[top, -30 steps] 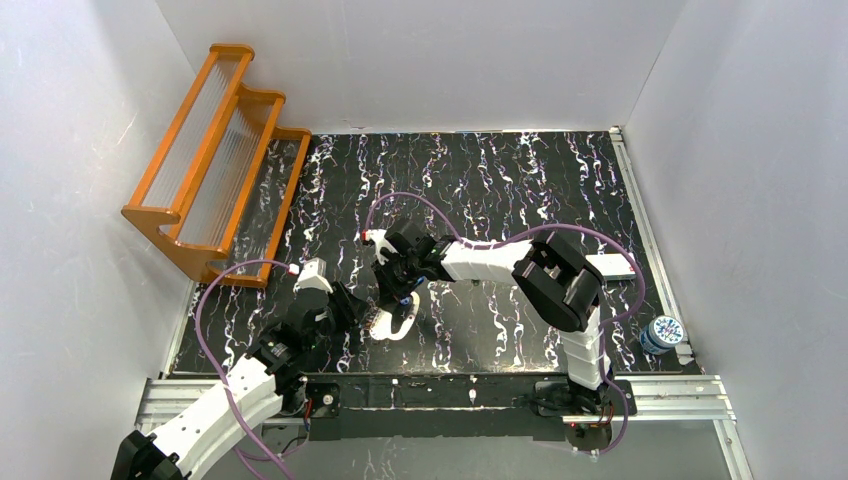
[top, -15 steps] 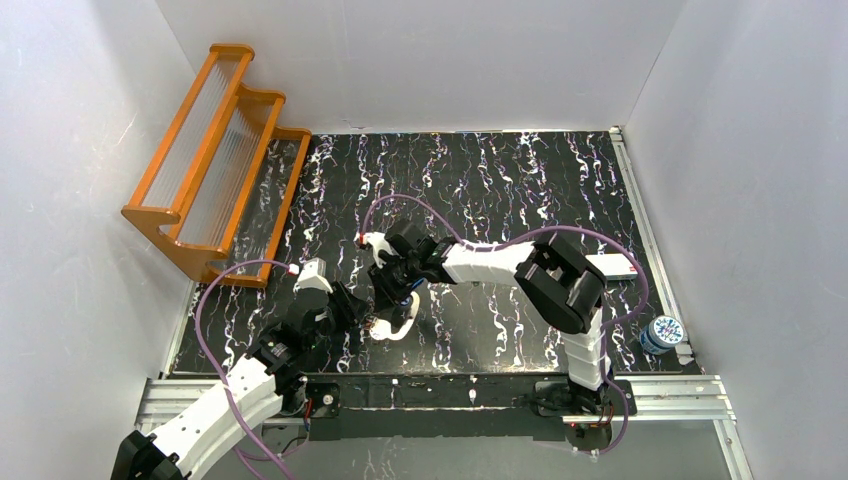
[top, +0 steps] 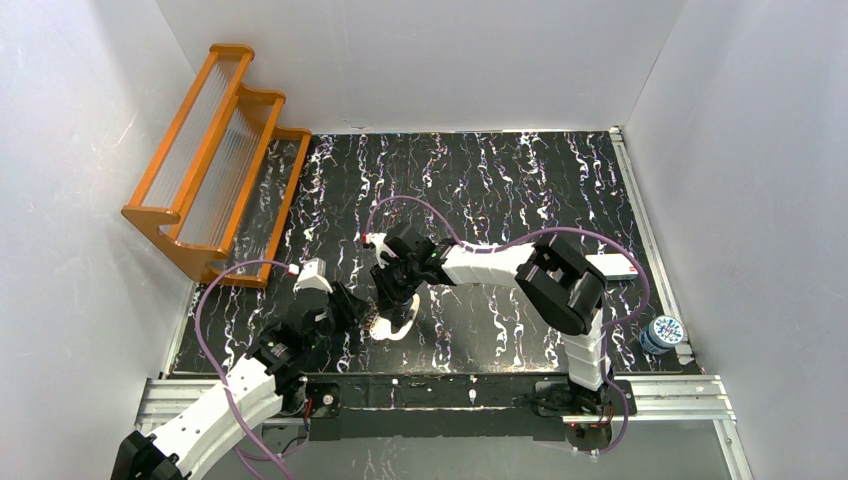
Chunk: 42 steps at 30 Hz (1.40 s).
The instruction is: Put the keys on the keyring
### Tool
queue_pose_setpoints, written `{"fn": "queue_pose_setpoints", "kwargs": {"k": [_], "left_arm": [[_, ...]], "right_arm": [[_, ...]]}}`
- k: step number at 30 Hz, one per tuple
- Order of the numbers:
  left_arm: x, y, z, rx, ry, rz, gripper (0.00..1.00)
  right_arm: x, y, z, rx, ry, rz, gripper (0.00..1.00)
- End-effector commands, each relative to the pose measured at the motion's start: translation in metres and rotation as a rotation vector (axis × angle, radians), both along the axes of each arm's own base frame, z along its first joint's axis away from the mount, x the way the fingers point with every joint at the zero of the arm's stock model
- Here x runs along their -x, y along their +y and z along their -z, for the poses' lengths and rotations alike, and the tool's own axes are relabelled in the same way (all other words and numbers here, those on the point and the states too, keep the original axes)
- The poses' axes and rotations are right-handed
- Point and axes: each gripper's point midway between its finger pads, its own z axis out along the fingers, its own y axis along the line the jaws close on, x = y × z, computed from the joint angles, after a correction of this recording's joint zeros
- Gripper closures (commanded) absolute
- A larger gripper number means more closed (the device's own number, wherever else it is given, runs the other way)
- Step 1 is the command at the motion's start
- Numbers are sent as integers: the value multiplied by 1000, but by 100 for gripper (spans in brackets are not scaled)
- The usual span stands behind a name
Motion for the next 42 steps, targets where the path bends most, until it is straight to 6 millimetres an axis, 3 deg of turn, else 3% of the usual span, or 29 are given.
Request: {"fn": "queue_pose_setpoints", "kwargs": {"k": [1,7,14,23,42], "left_arm": [[3,3,5,-13,10,-8,62],[3,4,5,-13,10,-9,62],[3,4,7,-6,13,-16,62],[4,5,10,-5,18,-18,62],[4,5,9,-4,15,-20,62]], "right_arm": [[-3,2,-23,-20,9,59,72],[9,2,-23,-45,56,37,75],[12,-2,-20,-50,46,32,72],[14,11,-22,-73,25,1,71],[-6,29,-27,-62,-46,17,67]]}}
